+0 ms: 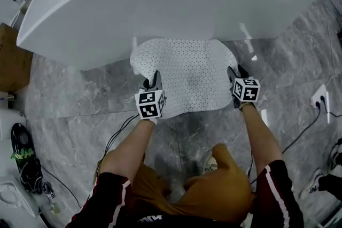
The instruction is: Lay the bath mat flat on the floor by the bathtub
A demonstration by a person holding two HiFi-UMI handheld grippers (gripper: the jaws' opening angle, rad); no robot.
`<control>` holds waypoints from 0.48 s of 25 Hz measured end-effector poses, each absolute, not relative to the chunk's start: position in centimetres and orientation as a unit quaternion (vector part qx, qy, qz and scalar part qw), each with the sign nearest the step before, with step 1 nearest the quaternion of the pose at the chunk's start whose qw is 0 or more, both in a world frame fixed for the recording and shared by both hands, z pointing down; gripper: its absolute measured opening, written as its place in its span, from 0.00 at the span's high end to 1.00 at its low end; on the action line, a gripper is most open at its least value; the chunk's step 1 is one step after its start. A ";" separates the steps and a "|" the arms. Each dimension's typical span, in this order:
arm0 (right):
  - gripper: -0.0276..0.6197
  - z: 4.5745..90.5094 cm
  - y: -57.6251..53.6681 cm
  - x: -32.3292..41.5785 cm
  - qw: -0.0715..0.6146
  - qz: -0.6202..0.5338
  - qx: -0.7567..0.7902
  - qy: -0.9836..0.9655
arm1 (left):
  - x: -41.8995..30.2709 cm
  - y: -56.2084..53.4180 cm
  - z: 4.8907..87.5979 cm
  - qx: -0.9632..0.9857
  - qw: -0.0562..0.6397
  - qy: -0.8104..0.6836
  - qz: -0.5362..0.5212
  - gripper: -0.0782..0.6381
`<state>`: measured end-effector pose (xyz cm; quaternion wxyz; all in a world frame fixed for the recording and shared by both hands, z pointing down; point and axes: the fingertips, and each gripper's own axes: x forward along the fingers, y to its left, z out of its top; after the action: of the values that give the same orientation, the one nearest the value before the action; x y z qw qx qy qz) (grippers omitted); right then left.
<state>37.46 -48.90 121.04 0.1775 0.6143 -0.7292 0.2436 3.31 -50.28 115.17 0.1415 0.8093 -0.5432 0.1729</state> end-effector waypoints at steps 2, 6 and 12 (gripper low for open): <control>0.61 120.8 -48.1 38.0 0.166 0.245 0.626 -0.722 | 3.6 -50.1 116.4 0.804 0.149 -0.547 0.178 0.85; 0.61 120.6 -46.2 37.5 0.169 0.239 0.619 -0.728 | 3.6 -50.2 117.7 0.798 0.150 -0.552 0.189 0.85; 0.62 119.9 -44.7 36.1 0.164 0.237 0.608 -0.740 | 2.3 -50.6 117.6 0.792 0.148 -0.559 0.197 0.85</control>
<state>36.08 -44.71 119.91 0.1644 0.6078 -0.7399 0.2370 2.35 -50.58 117.58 0.1477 0.7915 -0.5593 0.1971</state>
